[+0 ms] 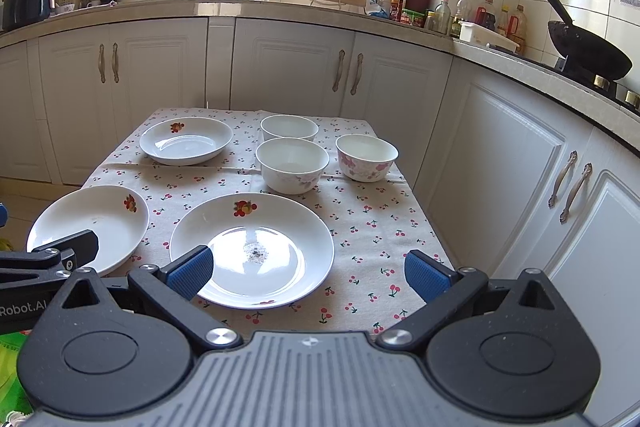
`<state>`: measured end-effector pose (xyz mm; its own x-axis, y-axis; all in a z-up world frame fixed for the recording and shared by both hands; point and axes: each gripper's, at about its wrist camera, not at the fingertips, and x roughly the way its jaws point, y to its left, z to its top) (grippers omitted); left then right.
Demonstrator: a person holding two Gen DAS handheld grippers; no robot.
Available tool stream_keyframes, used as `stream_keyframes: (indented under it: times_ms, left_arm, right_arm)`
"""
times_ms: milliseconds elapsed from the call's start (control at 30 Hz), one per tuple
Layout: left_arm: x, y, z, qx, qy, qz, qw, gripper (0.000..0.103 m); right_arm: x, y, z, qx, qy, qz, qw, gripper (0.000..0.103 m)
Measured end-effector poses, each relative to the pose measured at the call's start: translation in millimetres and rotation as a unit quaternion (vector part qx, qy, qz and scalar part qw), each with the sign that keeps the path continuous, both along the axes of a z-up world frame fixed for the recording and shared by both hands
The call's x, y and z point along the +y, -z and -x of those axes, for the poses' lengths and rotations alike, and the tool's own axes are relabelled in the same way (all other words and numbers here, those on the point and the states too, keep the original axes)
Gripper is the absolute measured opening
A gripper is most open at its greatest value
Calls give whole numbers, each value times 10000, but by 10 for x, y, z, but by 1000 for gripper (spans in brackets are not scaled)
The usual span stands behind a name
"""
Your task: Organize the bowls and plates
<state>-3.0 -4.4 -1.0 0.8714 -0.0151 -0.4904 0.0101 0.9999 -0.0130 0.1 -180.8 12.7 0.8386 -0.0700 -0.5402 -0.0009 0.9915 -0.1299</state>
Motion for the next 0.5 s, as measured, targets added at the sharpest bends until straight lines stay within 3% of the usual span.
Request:
stream_keyframes:
  times_ms: [500]
  left_arm:
    - [22, -4, -12, 27, 1, 21, 10000, 102]
  right_arm:
    - [28, -1, -16, -18, 6, 55, 10000, 103]
